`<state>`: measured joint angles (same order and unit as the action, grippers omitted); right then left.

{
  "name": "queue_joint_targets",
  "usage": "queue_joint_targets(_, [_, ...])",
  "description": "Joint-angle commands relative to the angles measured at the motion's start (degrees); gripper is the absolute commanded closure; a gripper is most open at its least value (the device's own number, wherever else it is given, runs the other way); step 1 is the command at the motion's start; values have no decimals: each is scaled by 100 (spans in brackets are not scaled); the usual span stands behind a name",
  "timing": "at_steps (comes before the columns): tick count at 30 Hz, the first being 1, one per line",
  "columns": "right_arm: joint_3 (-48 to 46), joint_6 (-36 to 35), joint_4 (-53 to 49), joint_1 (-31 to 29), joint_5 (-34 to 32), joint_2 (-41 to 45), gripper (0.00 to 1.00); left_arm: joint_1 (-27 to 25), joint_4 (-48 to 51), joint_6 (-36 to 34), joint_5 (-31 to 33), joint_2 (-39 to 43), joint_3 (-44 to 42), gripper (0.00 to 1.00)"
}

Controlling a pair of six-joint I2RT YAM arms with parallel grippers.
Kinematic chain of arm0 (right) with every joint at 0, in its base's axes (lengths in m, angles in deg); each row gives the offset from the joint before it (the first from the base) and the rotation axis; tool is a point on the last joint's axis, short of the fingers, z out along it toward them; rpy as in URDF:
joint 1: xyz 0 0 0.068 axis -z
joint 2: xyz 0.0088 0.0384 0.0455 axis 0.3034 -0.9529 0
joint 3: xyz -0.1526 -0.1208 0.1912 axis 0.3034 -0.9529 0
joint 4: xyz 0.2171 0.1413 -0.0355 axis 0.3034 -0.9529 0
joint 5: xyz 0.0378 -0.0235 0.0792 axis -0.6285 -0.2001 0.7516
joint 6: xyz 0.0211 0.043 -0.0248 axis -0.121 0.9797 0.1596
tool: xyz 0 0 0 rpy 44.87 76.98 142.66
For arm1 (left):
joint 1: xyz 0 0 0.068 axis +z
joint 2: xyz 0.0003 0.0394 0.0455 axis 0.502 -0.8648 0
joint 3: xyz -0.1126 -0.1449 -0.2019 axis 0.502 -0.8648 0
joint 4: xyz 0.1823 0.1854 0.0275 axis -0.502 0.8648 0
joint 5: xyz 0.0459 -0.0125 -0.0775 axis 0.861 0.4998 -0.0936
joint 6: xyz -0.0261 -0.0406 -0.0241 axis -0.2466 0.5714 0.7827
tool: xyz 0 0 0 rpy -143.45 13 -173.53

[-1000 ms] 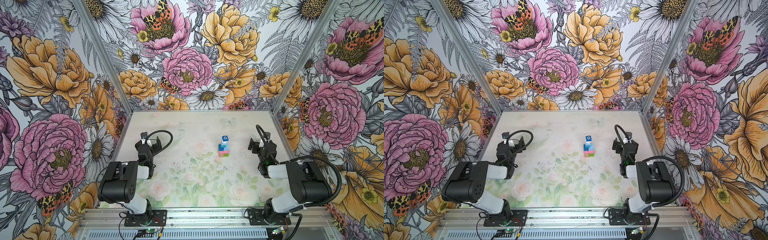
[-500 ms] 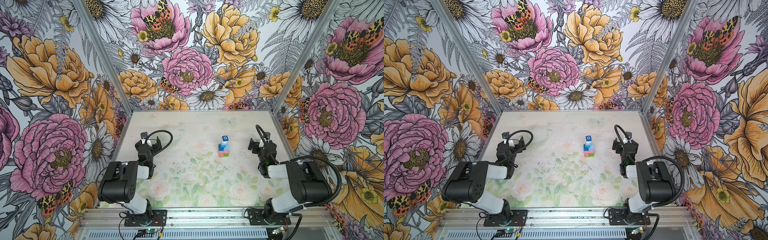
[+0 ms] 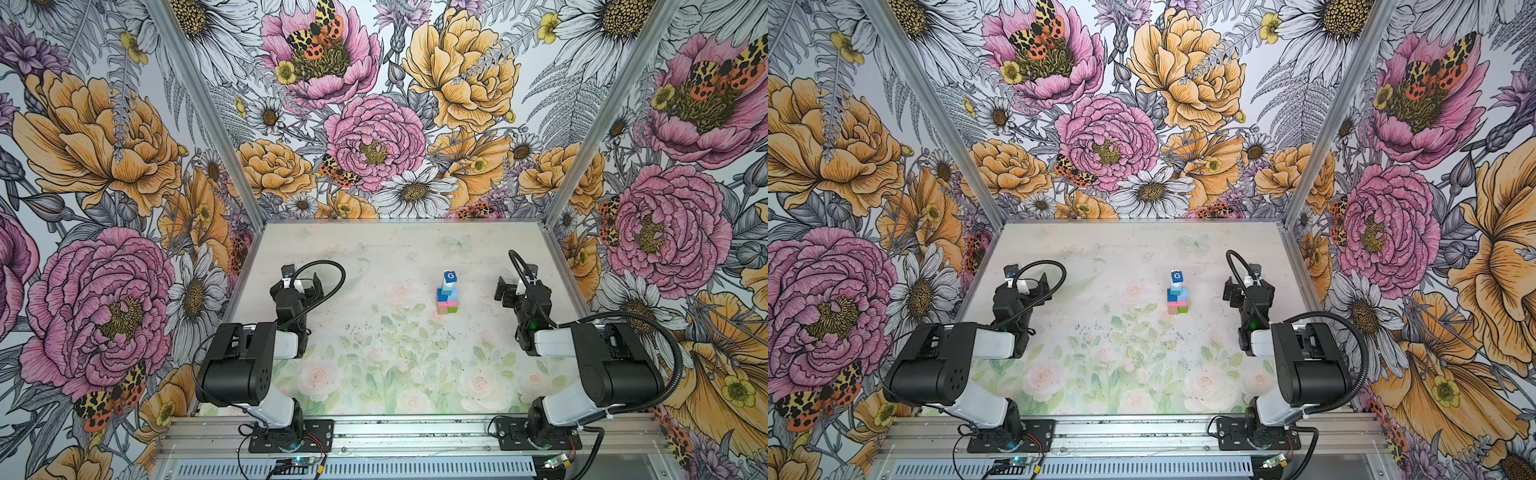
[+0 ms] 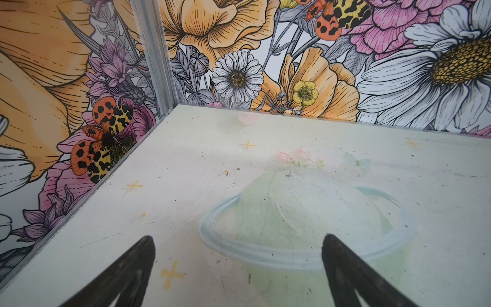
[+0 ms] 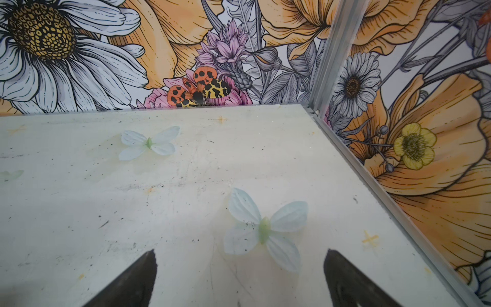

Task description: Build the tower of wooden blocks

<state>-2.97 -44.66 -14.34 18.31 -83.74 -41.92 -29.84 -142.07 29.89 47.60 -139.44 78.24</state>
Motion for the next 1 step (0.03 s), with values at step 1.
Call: queue_joint_targets(1, [102, -60, 44, -11, 91, 27, 0, -2, -61, 54, -86, 70, 32, 1])
